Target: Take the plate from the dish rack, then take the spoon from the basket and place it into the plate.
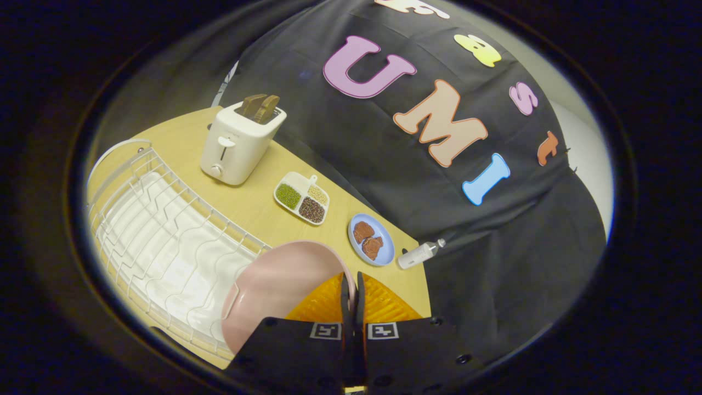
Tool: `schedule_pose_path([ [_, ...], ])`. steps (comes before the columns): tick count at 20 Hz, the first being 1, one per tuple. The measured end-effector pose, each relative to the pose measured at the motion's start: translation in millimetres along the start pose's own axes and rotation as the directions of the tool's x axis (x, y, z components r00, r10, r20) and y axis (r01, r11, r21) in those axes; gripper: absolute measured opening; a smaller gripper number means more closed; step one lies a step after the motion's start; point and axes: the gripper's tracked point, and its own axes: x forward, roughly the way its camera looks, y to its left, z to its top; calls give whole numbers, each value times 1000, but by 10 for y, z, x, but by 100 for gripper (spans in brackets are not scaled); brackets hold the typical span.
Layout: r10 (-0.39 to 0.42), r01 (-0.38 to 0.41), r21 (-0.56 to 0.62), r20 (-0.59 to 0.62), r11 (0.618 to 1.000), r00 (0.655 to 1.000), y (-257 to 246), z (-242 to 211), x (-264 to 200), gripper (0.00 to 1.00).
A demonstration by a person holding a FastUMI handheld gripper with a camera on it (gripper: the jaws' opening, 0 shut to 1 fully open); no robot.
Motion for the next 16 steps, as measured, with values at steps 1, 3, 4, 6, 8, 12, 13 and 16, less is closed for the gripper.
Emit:
schedule_pose_path([
  [1,-2,2,-16,3,1000,1000,8,36,6,3],
  [3,-12,13,-46,27,999,1000,6,121,-29,3],
  [4,-10,12,-54,33,998,999,17,128,-45,3],
  [6,-11,13,-59,34,998,999,15,131,-45,3],
  [8,-17,19,-76,37,997,999,2,109,-50,3],
  [12,-91,100,-102,90,990,992,-290,260,-173,3],
  [13,-89,95,-75,88,993,992,-367,269,-157,3],
  [16,-92,95,-22,105,995,990,-565,316,-242,3],
])
